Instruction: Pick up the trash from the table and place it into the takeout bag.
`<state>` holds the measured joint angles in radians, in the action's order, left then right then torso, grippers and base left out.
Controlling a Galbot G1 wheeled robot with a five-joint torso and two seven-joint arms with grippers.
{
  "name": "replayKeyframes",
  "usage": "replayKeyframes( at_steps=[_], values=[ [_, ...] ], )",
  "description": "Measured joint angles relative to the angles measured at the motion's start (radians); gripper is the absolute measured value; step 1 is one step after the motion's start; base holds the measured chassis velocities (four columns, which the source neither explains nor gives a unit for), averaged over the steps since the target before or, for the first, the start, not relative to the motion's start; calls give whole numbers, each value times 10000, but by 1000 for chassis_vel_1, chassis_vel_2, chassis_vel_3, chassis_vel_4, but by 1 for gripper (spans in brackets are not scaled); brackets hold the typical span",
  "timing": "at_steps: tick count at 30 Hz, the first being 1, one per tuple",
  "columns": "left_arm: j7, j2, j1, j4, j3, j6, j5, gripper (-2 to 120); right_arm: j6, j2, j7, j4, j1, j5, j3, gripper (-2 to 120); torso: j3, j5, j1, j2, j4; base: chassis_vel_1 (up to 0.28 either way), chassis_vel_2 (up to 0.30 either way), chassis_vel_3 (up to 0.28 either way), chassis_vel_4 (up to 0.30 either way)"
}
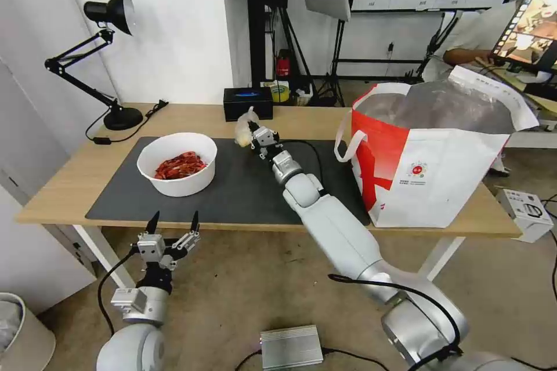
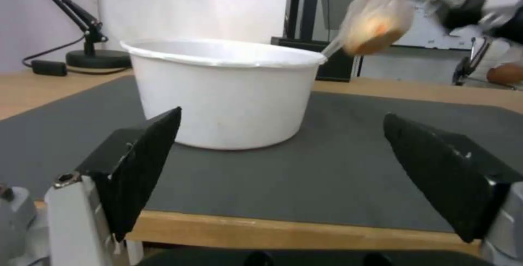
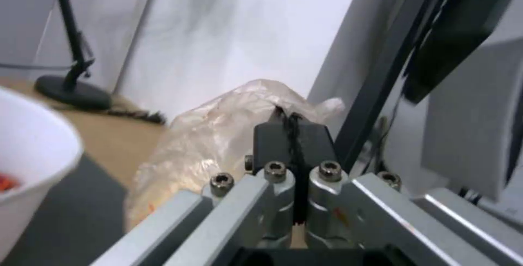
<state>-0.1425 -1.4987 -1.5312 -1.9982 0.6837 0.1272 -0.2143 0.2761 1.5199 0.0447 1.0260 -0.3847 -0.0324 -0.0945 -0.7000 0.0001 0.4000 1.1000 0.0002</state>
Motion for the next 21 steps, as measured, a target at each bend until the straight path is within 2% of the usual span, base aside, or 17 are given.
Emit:
replayKeyframes(
  at_steps=[6,14,21],
  values=[
    [-6,7,-13,35,13,1,-6,100,46,-598,129,1086,-214,-276,287,0,0,1,0,0,-2,0,0,0,0],
    [-8,-4,95,122,-179,3,68,100,714,-1486,121,2472,-466,-489,817,0,0,0,0,0,-3,0,0,0,0],
    [-6,-7,109,178,-199,2,88,100,938,-2032,89,3473,-736,-418,1049,0,0,0,0,0,-3,0,0,0,0]
  ],
)
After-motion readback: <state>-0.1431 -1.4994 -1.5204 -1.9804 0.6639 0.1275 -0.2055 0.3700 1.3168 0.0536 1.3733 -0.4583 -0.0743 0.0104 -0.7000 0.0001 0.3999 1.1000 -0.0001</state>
